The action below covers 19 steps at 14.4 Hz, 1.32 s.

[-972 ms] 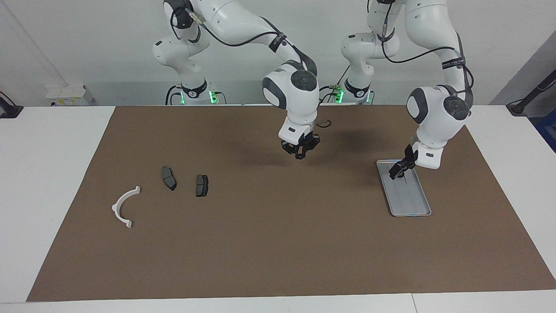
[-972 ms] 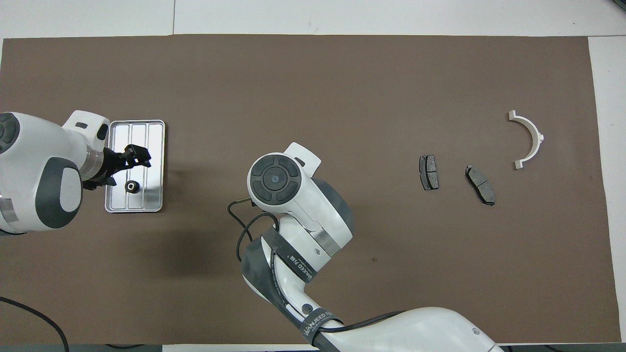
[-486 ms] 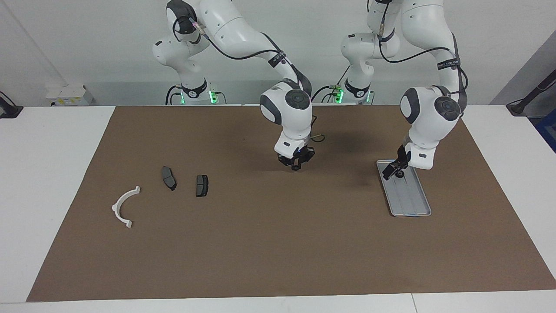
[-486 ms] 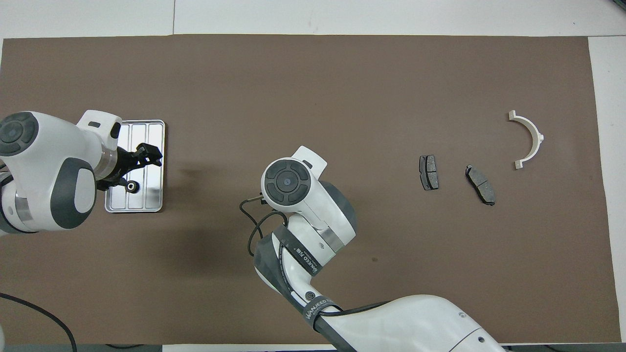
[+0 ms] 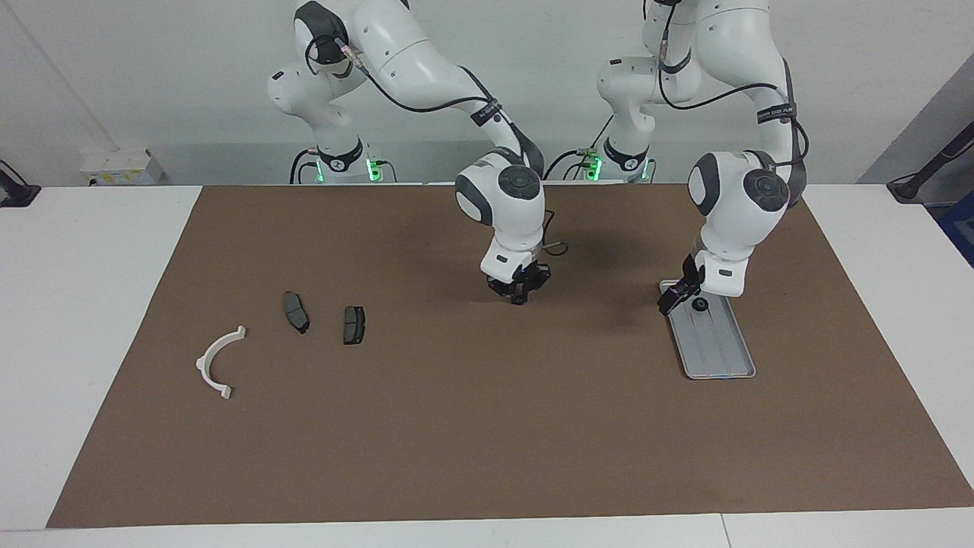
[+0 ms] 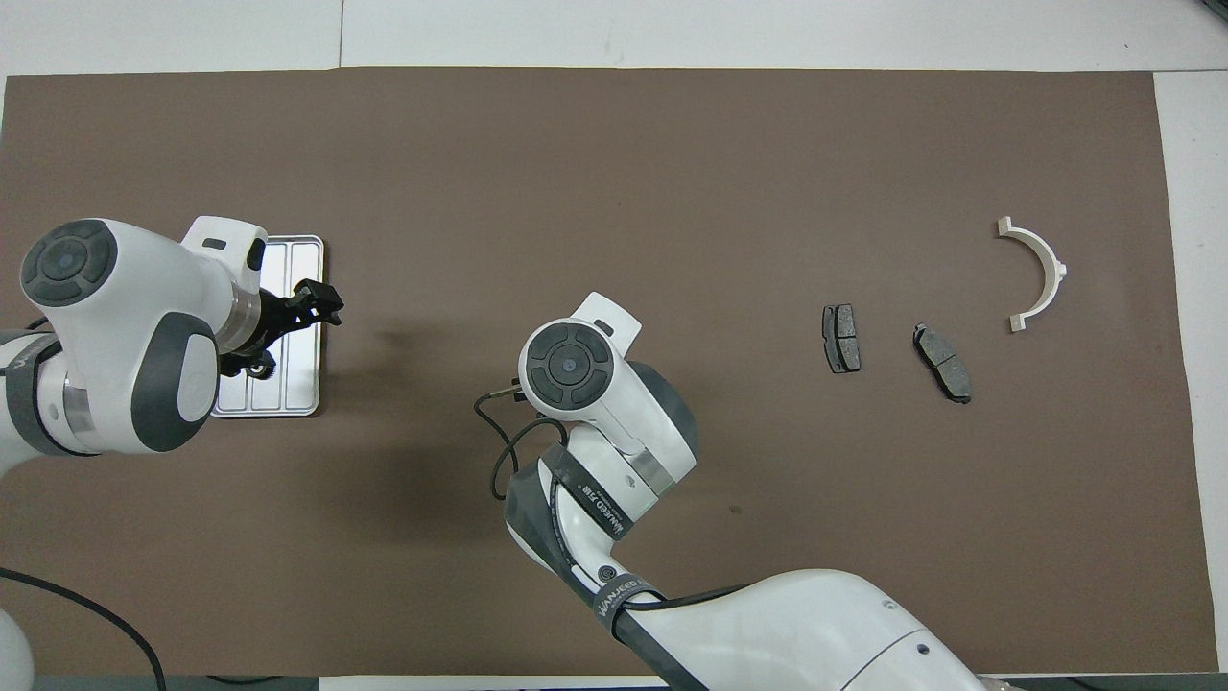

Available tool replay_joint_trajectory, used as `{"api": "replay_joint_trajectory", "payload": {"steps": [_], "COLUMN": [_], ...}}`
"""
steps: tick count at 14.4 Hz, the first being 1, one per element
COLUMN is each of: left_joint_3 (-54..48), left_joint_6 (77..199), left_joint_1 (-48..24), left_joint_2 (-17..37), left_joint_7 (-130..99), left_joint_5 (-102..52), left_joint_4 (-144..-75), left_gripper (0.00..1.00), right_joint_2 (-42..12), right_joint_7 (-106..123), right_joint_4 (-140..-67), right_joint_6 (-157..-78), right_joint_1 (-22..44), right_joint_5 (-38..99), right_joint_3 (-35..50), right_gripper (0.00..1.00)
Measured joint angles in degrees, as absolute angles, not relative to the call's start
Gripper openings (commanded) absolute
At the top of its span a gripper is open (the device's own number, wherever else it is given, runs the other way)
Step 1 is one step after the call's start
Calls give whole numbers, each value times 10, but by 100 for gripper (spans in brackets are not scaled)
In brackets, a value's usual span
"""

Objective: Pick bearing gear from pile to tray
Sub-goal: 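Lower the second black bearing mid-table with the right gripper and open, then return the right gripper to rest while the left gripper reaches the bearing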

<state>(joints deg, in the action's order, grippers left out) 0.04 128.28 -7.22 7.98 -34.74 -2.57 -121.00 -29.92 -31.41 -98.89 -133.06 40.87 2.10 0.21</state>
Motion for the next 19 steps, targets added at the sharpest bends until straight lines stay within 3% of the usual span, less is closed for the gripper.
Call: {"api": "replay_joint_trajectory", "payload": {"steps": [2,4,8,12,19], "left_joint_3": [0,0,-1,-1,-2], "left_joint_6": [1283,1283,1283,1287,1308], "left_joint_1": [-85,-102,-123,-139,-202], "left_joint_2": [80,80,80,80,82], "left_joint_7": [-370,-391,-430,-466,-555], "left_joint_5": [-26,-26,-26,-26,-26], "left_joint_4": [-1207,-1204,-1196,-1195,-1189], "left_gripper": [100,100,100,100,100], "right_joint_2": [-298,-299,-301,-294,-198], "right_joint_7": [-314,-314,-317,-317,-248], "right_joint_4": [-991,-992,-990,-948,-925], "right_joint_6": [-1334,-1340,-1336,-1270,-1195], "right_joint_1": [409,409,408,390,269], "right_joint_5": [21,21,21,21,21], "right_joint_3": [2,3,2,-4,-6], "right_gripper": [81,98,99,99,99]}}
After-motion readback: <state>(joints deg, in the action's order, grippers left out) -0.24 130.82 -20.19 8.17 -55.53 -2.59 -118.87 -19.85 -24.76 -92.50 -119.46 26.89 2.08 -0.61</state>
